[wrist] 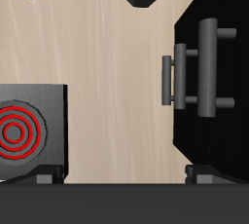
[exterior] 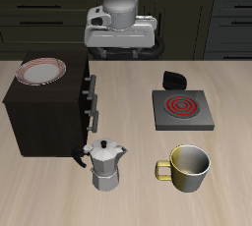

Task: Place moka pot on the flat stove and turn off the stove

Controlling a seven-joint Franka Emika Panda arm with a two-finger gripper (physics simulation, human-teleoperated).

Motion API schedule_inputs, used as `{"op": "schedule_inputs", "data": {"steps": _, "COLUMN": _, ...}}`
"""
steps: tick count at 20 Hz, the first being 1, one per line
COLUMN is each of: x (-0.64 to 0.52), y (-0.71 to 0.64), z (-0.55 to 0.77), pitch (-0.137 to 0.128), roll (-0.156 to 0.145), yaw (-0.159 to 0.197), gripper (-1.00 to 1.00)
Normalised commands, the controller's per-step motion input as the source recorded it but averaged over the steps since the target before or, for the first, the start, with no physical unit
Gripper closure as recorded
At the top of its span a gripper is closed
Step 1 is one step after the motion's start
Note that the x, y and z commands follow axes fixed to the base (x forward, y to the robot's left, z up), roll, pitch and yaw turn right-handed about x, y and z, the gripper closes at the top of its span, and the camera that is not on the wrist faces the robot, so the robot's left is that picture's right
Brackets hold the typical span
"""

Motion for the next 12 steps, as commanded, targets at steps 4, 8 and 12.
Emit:
{"op": "schedule_inputs", "data": {"steps": 4, "x": 0.27, "y": -0.01, "z": 0.00, "pitch": -0.035, "roll": -0.026, "yaw": 0.028, "gripper": -1.00}}
{"op": "schedule_inputs", "data": {"steps": 8, "x": 0.32, "y": 0.10, "z": -0.09, "pitch": 0.040, "roll": 0.036, "yaw": -0.032, "gripper": -1.00}}
{"op": "schedule_inputs", "data": {"steps": 12, "x": 0.25, "y": 0.06, "z": -0.04, "pitch": 0.023, "roll": 0.010, "yaw": -0.034, "gripper": -1.00}}
